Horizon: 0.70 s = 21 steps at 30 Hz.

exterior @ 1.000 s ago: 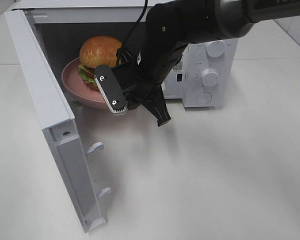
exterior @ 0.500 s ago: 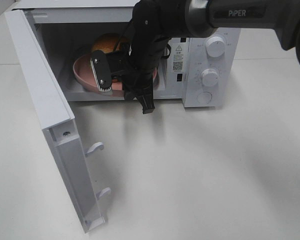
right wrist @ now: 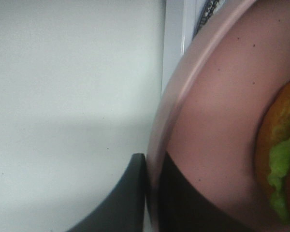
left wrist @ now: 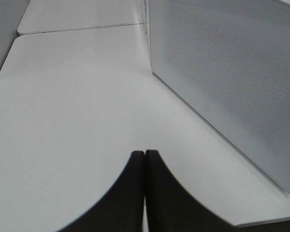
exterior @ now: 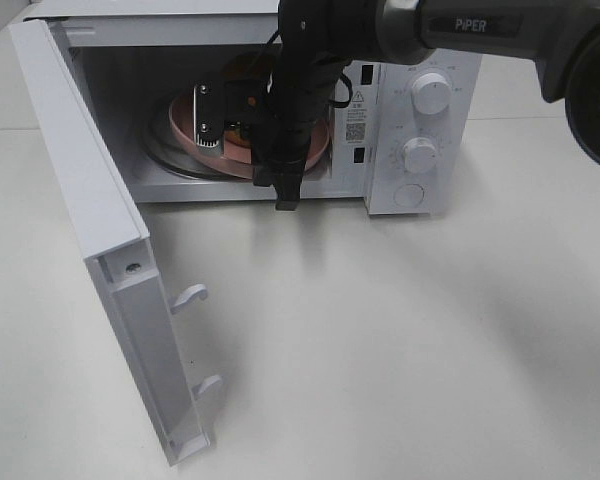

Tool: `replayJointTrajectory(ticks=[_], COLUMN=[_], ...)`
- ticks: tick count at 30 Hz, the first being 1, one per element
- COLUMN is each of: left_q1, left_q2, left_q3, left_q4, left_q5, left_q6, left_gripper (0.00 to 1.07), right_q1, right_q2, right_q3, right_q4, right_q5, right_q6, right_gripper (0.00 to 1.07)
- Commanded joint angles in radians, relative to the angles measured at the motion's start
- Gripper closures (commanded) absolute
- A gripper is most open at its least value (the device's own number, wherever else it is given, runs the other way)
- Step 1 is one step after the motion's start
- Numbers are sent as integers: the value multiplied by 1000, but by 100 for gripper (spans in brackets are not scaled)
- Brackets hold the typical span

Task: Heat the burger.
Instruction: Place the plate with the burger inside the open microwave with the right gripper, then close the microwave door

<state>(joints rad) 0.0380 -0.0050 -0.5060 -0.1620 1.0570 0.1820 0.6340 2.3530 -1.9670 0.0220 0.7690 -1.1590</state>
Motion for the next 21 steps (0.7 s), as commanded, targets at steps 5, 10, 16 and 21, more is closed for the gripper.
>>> replayJointTrajectory(ticks=[5, 10, 16, 21], left_q1=[3, 3, 3, 3], left_q2=[-19, -19, -19, -19], left_q3=[0, 0, 0, 0], left_q4=[3, 3, 3, 3], left_q5=[-8, -8, -8, -8], left_q6=[0, 0, 0, 0], left_gripper=[106, 106, 106, 106], right_q1=[-2, -2, -2, -2], right_q2=[-2, -2, -3, -31], right_q3=[-8, -8, -8, -8], right_q4=[4, 4, 5, 4], right_q5=[43, 45, 49, 48], right_q6=[118, 189, 368, 599], right_gripper=[85, 68, 41, 29])
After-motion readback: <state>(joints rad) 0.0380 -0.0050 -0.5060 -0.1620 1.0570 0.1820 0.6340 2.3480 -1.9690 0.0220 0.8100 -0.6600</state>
